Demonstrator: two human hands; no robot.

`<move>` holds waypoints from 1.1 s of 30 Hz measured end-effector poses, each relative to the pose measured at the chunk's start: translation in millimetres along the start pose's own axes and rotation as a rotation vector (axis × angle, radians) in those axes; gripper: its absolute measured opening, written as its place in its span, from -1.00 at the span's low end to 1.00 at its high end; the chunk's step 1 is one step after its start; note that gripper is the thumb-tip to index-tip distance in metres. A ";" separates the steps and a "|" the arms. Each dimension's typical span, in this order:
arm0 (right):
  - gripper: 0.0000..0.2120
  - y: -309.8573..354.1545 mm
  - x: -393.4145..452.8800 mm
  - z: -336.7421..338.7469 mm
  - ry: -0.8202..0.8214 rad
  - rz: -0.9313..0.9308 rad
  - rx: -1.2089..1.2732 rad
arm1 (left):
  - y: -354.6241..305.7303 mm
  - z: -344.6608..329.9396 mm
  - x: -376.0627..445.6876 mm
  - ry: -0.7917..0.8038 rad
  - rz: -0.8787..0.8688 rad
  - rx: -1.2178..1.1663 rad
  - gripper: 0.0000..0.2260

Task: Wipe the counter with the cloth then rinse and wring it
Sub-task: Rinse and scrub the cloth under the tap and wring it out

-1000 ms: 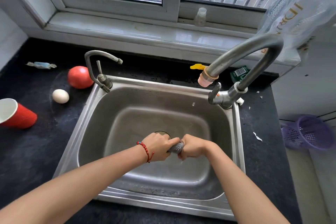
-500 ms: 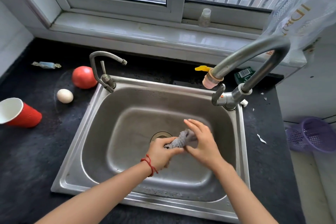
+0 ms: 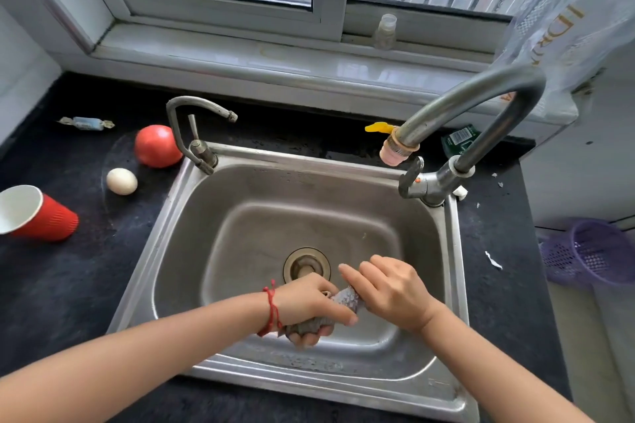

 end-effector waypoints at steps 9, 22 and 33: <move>-0.86 -2.9 -3.6 -99.6 0.826 -0.140 -0.123 | -4.4 54.1 32.9 -0.536 -0.035 0.967 -0.78; -0.82 -17.3 -27.4 -148.2 1.103 -0.598 0.490 | -1.0 69.0 60.9 -0.455 0.074 1.353 -0.70; -0.95 -8.1 -37.3 -149.8 1.154 -0.739 0.705 | -1.1 60.8 54.8 -0.403 0.044 1.495 -0.68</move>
Point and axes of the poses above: each hand's wrist, its own x-axis towards the middle knuckle, its own z-axis out of the back of the hand, y = z × x, the point moved 9 cm from there along x, towards the middle knuckle, and after that the axes turned 8 degrees about y, right-handed, at the moved point
